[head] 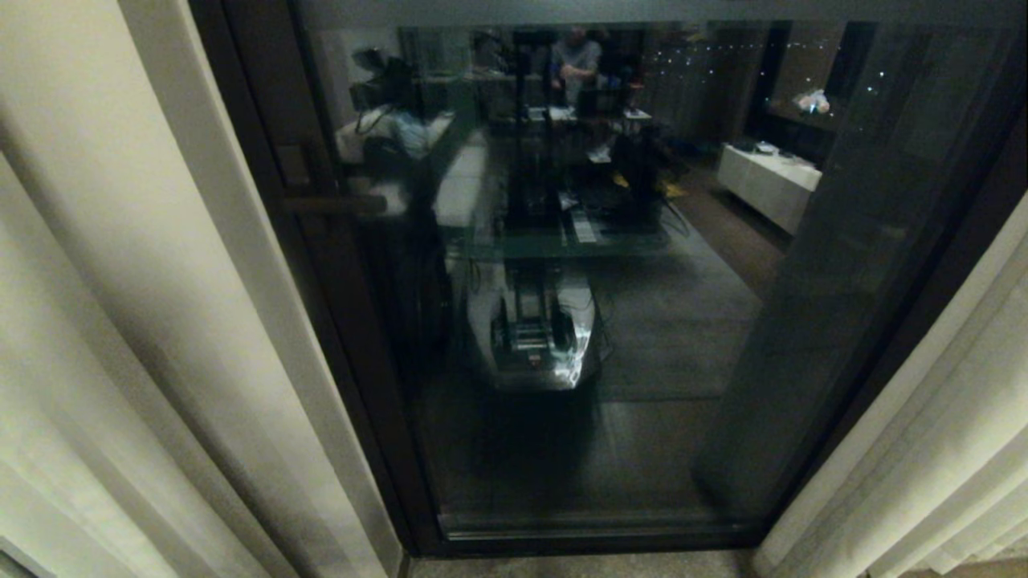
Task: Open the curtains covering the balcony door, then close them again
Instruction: Pull the inner curtains open on both sides
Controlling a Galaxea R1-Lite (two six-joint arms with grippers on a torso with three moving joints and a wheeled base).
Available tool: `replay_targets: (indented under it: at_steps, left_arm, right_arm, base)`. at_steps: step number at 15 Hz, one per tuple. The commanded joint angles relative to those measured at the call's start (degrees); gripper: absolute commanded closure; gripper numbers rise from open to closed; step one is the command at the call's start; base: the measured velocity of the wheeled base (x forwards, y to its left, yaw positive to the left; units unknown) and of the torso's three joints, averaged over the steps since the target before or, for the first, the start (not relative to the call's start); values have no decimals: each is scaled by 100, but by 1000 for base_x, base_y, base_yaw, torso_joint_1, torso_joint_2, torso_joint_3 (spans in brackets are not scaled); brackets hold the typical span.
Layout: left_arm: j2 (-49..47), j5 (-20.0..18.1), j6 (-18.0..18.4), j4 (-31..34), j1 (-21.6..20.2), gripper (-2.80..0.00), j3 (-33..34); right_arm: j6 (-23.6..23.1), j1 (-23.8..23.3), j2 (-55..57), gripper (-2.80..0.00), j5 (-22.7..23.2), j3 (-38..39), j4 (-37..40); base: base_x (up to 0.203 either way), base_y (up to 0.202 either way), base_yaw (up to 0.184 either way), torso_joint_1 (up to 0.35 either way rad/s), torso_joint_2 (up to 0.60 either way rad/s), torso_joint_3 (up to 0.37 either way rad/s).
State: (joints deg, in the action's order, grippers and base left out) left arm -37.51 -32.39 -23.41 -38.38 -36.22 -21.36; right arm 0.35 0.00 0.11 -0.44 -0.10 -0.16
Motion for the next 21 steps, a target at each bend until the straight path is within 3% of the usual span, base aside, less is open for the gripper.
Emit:
replay_targets:
  at_steps: [1,4,5,7,9,16,18,21]
  left_arm:
    - [-4,727,408,205,1300,0,28]
    - [244,2683,1127,1291,3089,0,61]
    - [480,3113,1245,1872,3572,0,65]
    - [1078,3628,1377,3066,4004,0,91]
    - [1642,3759,1430,3463,4023,0,352]
    - [3439,3726,2192,3574,3639,0,1959]
    - [3751,3412,2245,3746,3632,0,2124]
    - [3751,3380,2311,3847,3631,0,2136]
  right_arm:
    - [0,0,-2,0,0,1,-2]
    - [0,0,-2,0,0,1,-2]
    - [0,0,-2,0,0,1,-2]
    - [0,0,-2,0,0,1,-2]
    - [0,0,-2,0,0,1,-2]
    - [0,0,-2,0,0,1,-2]
    - [0,0,-2,0,0,1,-2]
    - [0,0,-2,0,0,1,-2]
  base:
    - [0,0,0,0,0,0]
    - [0,0,0,0,0,0]
    - [0,0,0,0,0,0]
    - [0,0,0,0,0,0]
    - [0,0,0,0,0,0]
    - [0,0,0,0,0,0]
    - [0,0,0,0,0,0]
    - [0,0,0,0,0,0]
